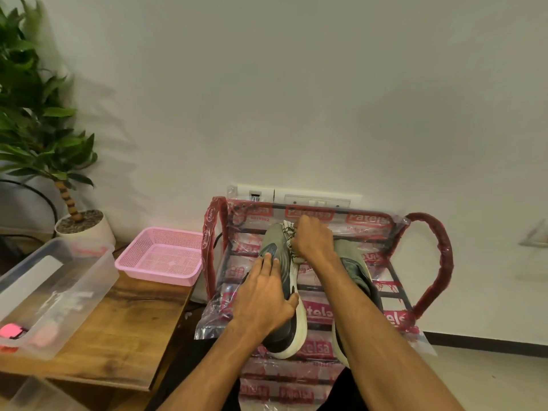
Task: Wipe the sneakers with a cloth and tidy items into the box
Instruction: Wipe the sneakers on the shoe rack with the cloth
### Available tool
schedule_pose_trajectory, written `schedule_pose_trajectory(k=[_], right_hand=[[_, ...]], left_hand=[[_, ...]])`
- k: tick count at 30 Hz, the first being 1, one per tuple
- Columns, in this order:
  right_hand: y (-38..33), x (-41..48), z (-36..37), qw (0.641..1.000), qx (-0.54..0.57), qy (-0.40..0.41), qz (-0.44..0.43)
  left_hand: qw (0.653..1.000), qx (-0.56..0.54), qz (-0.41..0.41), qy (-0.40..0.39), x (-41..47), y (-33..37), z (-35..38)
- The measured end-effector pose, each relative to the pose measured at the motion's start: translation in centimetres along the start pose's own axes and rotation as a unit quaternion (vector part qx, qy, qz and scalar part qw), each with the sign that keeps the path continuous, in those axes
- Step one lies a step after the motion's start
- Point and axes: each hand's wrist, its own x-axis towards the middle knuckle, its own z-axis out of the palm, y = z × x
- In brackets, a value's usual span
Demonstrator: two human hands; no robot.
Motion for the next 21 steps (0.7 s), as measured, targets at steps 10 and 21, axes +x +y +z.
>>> schedule_pose_trajectory(k=[10,21], right_hand=[[2.0,-1.7,-1.0,0.987,0.016,-0.156,-0.034],[2.2,-1.9,-1.6,0.995,0.087,-0.03,0.034]], left_hand=[[1.0,0.001,0.008,0.007,0.4,1.3,0.6],[1.0,-0.001,-0.012,-0.015,-0.1,0.5,-0.1]])
